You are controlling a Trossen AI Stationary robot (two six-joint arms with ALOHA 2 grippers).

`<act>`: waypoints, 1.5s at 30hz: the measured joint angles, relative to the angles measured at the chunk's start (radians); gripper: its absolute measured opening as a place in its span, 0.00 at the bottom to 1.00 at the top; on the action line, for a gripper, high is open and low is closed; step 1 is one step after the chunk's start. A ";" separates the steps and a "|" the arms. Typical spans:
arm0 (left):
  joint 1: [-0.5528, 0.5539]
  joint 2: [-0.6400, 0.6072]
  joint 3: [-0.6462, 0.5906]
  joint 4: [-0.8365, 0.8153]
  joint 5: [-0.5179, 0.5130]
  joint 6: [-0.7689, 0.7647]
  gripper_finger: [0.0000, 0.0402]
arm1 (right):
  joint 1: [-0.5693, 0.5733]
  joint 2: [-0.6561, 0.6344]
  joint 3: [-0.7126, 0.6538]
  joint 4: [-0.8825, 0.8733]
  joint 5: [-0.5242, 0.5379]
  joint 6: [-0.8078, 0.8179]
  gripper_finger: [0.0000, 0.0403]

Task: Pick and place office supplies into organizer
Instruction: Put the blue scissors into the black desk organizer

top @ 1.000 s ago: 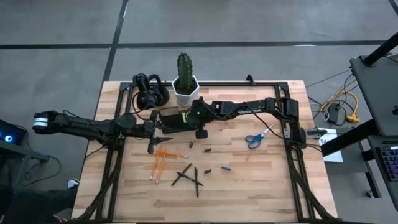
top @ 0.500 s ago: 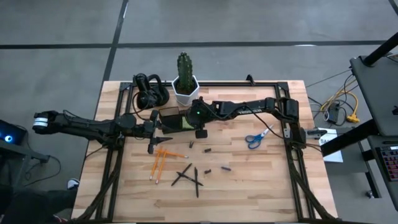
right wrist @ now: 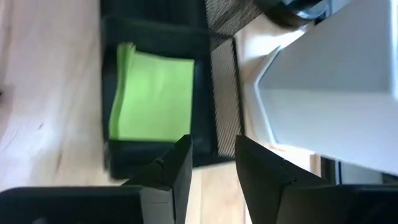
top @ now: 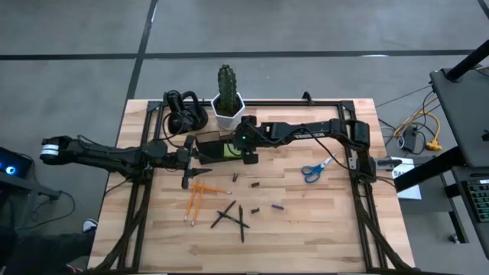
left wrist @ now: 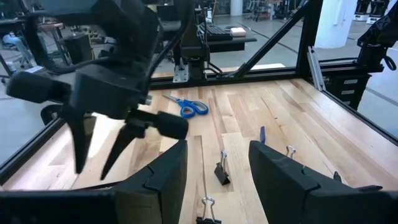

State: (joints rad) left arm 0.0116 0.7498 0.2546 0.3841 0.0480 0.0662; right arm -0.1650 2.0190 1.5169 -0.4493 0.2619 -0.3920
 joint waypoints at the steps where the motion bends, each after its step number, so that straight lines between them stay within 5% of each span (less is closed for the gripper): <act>1: 0.000 0.000 0.000 0.000 0.000 0.000 0.39 | 0.003 -0.003 0.000 -0.017 0.000 0.000 0.27; 17: 0.000 0.000 0.000 -0.007 0.000 0.000 0.39 | 0.126 -0.212 -0.026 -0.277 -0.006 0.150 0.19; 31: 0.000 0.000 0.000 -0.004 0.000 -0.001 0.39 | 0.274 -0.371 -0.270 -0.188 -0.038 0.192 0.18; 45: 0.000 0.000 0.000 -0.003 -0.001 0.000 0.39 | 0.305 -0.572 -0.526 -0.329 -0.033 0.388 0.18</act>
State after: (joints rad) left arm 0.0116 0.7498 0.2546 0.3813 0.0467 0.0658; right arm 0.1402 1.4471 0.9908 -0.7780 0.2285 -0.0044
